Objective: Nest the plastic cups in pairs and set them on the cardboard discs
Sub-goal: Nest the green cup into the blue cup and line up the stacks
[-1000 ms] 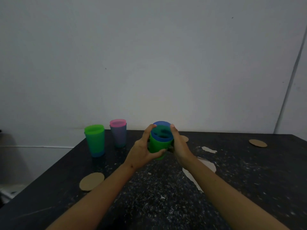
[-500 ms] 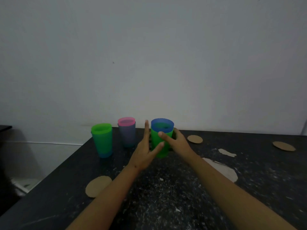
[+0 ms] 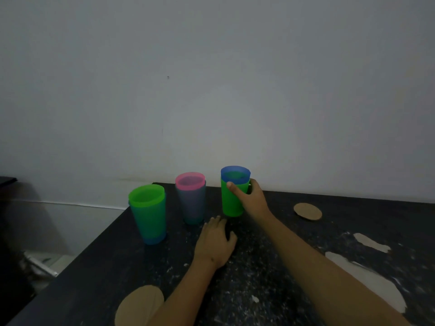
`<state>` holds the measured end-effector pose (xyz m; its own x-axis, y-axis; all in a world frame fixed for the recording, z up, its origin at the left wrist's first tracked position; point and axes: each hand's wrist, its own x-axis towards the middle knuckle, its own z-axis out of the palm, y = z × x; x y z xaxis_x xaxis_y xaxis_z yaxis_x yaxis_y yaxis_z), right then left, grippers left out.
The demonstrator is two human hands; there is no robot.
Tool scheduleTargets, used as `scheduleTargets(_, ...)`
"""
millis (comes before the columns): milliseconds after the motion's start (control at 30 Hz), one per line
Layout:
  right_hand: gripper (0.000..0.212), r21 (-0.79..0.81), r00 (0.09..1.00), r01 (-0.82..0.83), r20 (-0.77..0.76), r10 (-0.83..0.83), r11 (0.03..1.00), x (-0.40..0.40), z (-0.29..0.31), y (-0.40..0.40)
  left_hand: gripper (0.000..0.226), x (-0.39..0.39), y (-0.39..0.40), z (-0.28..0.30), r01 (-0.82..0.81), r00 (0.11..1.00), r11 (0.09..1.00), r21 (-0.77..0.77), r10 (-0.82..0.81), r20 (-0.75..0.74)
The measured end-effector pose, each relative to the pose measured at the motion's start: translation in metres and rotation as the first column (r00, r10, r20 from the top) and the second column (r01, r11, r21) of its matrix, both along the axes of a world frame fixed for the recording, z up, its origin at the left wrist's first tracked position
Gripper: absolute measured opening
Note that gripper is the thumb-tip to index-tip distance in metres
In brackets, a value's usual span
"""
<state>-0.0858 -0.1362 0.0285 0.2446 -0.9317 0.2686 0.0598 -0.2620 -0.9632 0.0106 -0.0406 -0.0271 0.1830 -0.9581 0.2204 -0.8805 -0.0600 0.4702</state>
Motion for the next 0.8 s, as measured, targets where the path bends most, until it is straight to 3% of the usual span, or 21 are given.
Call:
scheduleTargets(433, 0.057, 0.015, 0.997, 0.025, -0.074, -0.024, 1.000, 0.032, -0.019, -0.025, 0.056, 0.002, -0.003, -0.006, -0.031, 0.999, 0.999, -0.018, 0.031, -0.029)
scheduleTargets(667, 0.079, 0.028, 0.984, 0.007, -0.178, -0.002, 1.000, 0.021, -0.015, -0.009, 0.055, 0.000, 0.002, 0.002, -0.023, 0.998, 1.000, 0.000, 0.023, -0.054)
scheduleTargets(800, 0.088, 0.025, 0.948, 0.098, -0.306, -0.086, 0.995, 0.004, -0.019, 0.012, 0.035, -0.003, 0.009, 0.010, -0.045, 0.997, 0.999, -0.030, 0.043, -0.067)
